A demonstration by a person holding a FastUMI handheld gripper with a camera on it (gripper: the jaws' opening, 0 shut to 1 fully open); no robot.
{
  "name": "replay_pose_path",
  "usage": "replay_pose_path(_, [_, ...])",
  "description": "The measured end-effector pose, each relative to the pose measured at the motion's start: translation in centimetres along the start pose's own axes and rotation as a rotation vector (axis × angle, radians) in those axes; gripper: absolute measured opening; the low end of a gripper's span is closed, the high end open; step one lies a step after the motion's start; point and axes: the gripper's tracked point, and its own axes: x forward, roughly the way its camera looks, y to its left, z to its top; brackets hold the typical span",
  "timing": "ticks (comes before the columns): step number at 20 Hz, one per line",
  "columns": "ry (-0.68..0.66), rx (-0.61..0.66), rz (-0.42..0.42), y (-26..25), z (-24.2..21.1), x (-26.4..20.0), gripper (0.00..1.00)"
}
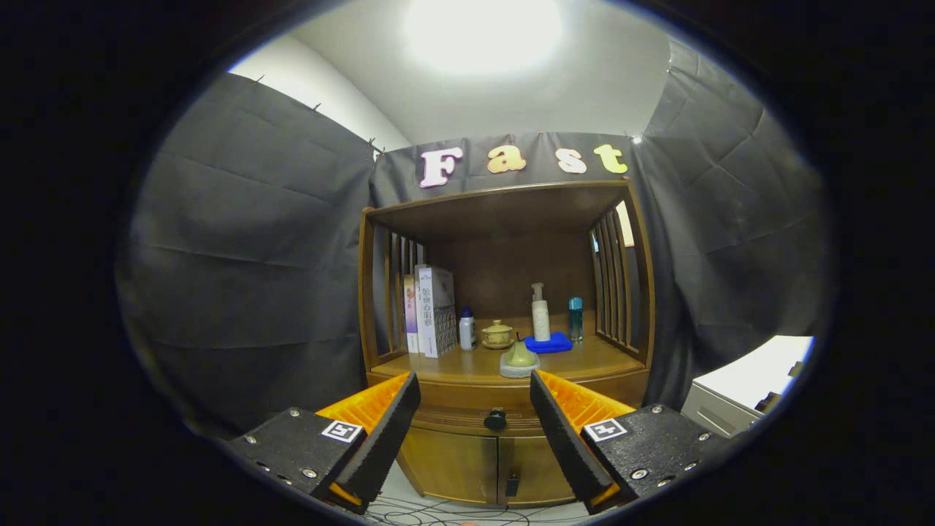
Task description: Pull open the drawer, take out the items inside it, and place them on the countertop above the cabinet.
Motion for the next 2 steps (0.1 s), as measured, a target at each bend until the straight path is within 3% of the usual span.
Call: replay_pose_path(2, [0.002,-0.003,0.003,0.07,-0.22,0.0,0.94])
